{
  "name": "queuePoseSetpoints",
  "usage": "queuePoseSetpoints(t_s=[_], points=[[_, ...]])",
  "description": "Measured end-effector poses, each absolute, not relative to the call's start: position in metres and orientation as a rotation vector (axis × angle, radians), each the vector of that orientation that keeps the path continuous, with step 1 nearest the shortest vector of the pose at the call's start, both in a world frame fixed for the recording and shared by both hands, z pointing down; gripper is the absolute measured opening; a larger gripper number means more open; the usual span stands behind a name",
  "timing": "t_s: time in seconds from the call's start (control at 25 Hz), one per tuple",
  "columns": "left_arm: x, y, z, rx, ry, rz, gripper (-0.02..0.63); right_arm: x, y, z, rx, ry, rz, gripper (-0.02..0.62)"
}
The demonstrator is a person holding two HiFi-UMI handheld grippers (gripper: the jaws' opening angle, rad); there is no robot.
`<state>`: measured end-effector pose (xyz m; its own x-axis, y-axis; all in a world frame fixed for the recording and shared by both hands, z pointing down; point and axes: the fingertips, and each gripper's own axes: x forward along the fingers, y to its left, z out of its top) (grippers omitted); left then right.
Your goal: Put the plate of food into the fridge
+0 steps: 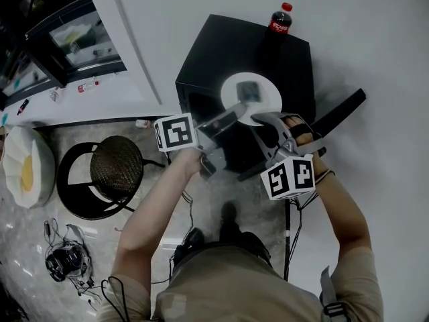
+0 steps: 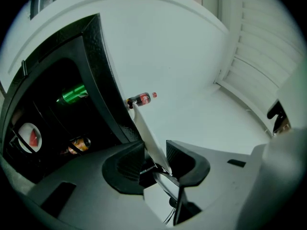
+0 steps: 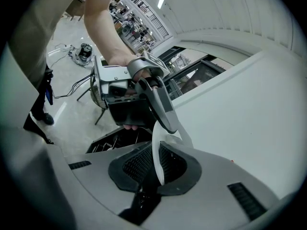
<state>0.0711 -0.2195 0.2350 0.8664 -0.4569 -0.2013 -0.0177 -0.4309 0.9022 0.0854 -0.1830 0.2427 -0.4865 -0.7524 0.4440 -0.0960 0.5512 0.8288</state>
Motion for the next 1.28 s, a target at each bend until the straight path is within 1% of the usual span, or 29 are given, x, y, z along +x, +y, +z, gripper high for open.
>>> queuePoseSetpoints(t_s=[0.24, 0.64, 1.28], points=[[0.063, -0.217, 0.237, 1.945, -0.336, -0.542, 0.129, 0.077, -0.179, 0.246, 0.669, -1.915, -0.990, 0.048], [0.038, -0.199, 0.240, 1.849, -0.358, -0.638, 0.099, 0.055, -0.161, 0.249, 0.622, -1.945, -1.028, 0.049], [-0.001, -0.159, 0.249, 1.763, -0.422, -0.763, 0.086, 0.020, -0.121, 0.259, 0.532, -1.993, -1.092, 0.049]])
